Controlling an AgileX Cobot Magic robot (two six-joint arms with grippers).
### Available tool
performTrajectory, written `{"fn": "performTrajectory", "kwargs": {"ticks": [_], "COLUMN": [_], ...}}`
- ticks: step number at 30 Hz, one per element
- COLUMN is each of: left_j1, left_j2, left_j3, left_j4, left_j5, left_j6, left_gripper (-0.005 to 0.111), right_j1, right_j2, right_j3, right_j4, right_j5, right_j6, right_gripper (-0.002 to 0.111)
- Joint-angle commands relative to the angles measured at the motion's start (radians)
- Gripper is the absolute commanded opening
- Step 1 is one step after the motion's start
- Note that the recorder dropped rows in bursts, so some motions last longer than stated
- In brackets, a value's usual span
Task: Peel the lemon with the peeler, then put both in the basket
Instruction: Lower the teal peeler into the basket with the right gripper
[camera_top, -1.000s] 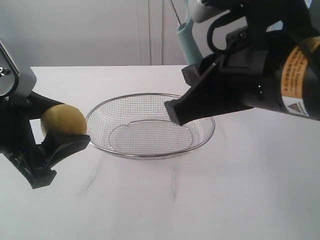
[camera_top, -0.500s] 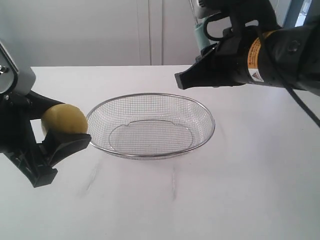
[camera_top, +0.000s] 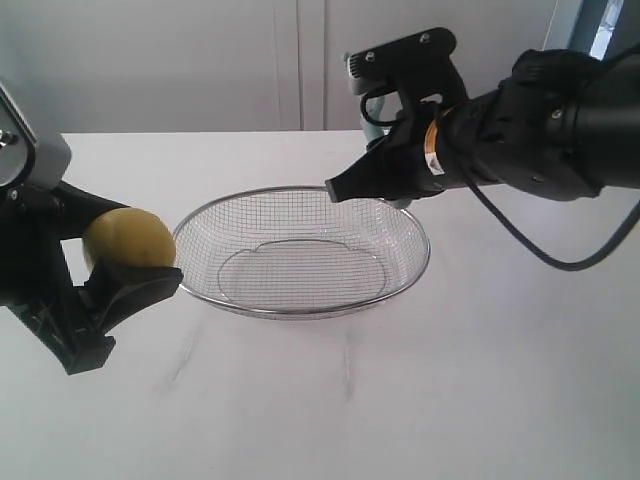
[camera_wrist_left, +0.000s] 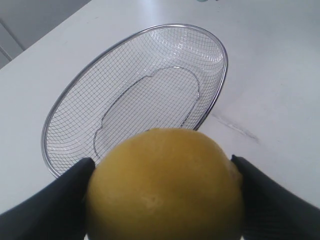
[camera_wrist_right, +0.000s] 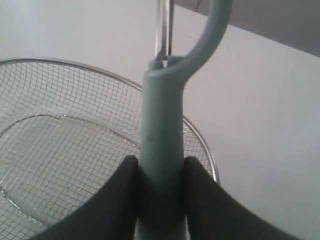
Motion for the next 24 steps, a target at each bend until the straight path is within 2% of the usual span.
{"fn": "performTrajectory", "kwargs": {"ticks": [1, 8, 11, 15, 24], "left_j1": [-0.008, -0.008, -0.008, -0.008, -0.008], "left_j2": [-0.006, -0.006, -0.006, -0.006, -0.006], "left_j3": [0.005, 0.005, 0.005, 0.005, 0.005], "left_j4": [-0.022, -0.022, -0.022, -0.022, -0.022], "left_j5": [0.004, 0.004, 0.004, 0.004, 0.004], "left_j6": [-0.008, -0.008, -0.008, -0.008, -0.008], "left_gripper": [0.0, 0.0, 0.0, 0.0, 0.0], "right_j1": [-0.009, -0.072, -0.111, -0.138, -0.141], "right_j2": [0.027, 0.069, 0.089, 0.125, 0.266], "right_j3": [-0.05, -0.159, -0.198, -0.244, -0.319], "right_j4": [0.243, 0.749, 0.864, 0.887, 0.897], "right_j5": [0.009, 0.207, 0.277, 0.346, 0.315], "right_j6": [-0.289, -0.842, -0.955, -0.984, -1.001], "right_gripper": [0.0, 0.0, 0.0, 0.0, 0.0]}}
